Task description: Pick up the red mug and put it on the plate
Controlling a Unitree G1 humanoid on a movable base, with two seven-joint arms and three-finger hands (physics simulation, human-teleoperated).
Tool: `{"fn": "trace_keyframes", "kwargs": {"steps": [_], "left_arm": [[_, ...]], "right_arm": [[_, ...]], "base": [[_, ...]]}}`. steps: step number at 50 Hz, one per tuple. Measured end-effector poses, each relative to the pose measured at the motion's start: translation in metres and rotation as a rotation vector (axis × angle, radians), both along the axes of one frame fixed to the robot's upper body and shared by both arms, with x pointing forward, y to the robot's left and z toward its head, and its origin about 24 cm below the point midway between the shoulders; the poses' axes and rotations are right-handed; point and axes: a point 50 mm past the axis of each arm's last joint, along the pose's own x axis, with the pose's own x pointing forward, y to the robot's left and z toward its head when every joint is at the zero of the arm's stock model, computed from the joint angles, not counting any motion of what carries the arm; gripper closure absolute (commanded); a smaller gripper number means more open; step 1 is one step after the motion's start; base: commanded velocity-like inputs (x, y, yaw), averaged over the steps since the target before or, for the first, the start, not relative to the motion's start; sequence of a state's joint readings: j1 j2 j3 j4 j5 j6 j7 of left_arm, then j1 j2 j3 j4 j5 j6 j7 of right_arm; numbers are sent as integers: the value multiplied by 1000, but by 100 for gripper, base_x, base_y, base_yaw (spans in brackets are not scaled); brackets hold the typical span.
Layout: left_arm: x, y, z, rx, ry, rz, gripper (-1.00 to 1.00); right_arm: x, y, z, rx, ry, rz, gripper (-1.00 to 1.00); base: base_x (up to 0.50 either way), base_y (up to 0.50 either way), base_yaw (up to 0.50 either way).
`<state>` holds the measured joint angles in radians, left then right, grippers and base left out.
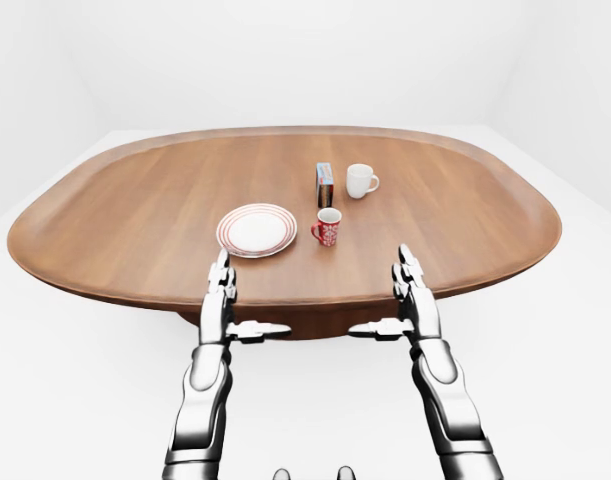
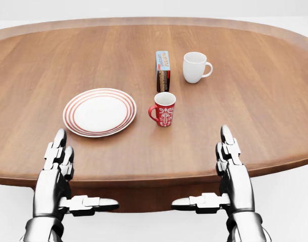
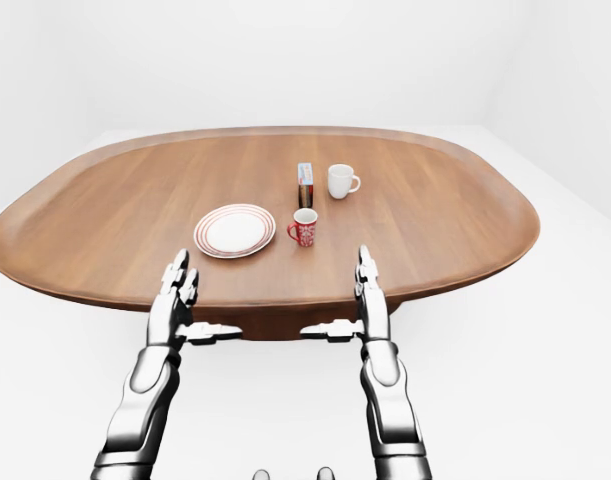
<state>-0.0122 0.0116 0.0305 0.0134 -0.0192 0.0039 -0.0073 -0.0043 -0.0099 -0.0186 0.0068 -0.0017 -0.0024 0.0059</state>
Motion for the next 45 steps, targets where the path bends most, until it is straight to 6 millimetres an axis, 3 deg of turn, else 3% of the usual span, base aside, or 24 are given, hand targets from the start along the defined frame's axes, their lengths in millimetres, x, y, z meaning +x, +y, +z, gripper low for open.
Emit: {"fn": "trace_keyframes", "kwargs": {"steps": [15,21,29,45], "left_arm": [[3,14,-2,-20,-5,42,-100],[3,22,9,-23,-37,70,-100],[7,40,43,-2,-125,118,-100],[5,80,137,67,-490,223,-100]], "right_arm": [[0,-7,3,-21,-4,-11,-100],[1,-11,18,-30,-38,-28,-100],[-2,-18,59,-55,-193,-45,-100],[-7,-32,129,-113,-492,-65,-100]], "base": [[0,0,0],[0,0,0],[0,0,0],[0,0,0]]}}
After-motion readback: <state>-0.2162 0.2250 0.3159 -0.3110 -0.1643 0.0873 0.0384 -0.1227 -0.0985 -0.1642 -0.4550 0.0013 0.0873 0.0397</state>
